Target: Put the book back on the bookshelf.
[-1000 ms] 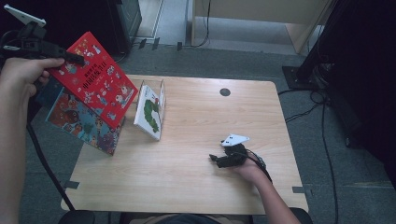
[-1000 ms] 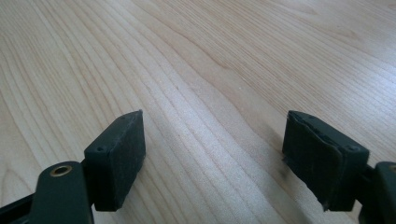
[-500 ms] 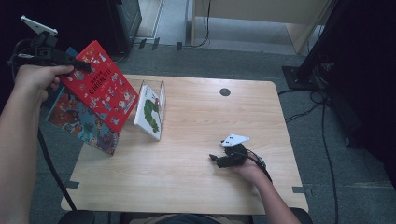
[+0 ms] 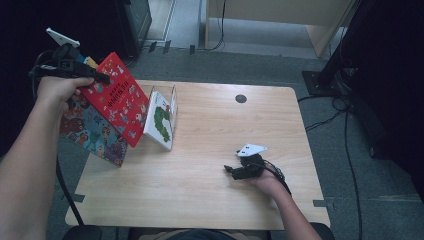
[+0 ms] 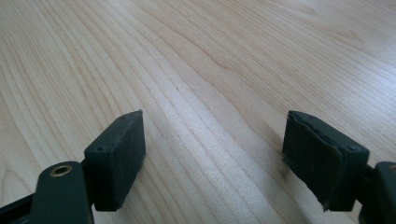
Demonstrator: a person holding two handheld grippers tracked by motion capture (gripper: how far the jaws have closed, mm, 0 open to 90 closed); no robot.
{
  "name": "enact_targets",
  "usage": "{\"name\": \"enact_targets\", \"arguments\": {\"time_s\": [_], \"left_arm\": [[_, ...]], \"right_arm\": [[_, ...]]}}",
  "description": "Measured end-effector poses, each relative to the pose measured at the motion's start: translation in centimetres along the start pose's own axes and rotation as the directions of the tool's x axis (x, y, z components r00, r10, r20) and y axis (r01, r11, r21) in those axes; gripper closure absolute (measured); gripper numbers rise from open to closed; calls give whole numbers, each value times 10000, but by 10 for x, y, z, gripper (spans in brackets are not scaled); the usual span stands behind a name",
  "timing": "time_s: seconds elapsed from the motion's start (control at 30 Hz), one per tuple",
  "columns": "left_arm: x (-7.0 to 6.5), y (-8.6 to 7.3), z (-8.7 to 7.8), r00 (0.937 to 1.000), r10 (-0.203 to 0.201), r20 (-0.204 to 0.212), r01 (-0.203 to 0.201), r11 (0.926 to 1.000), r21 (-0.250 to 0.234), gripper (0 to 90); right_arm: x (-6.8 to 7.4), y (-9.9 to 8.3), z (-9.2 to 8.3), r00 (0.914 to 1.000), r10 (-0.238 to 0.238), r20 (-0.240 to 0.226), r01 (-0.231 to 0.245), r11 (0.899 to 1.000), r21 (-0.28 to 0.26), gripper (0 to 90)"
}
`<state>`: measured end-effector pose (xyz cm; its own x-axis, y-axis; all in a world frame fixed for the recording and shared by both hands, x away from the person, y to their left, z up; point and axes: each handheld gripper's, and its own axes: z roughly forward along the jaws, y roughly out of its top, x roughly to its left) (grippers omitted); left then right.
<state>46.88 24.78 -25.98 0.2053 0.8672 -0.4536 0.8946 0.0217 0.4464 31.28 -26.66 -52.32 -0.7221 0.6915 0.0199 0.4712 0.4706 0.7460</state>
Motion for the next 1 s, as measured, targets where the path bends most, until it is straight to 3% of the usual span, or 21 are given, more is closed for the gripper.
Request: {"name": "enact_targets", "arguments": {"time_s": [0.43,1.0], "left_arm": [[0,-6,24,9996,147,-238,-138,9991,403,779],[2,-9,37,9995,89,-310,-63,9965,837,765]], "right_arm": [[0,0,0,10000,-2,3,2,10000,-1,213],[0,0,0,10000,9,1,-9,10000,5,212]]}}
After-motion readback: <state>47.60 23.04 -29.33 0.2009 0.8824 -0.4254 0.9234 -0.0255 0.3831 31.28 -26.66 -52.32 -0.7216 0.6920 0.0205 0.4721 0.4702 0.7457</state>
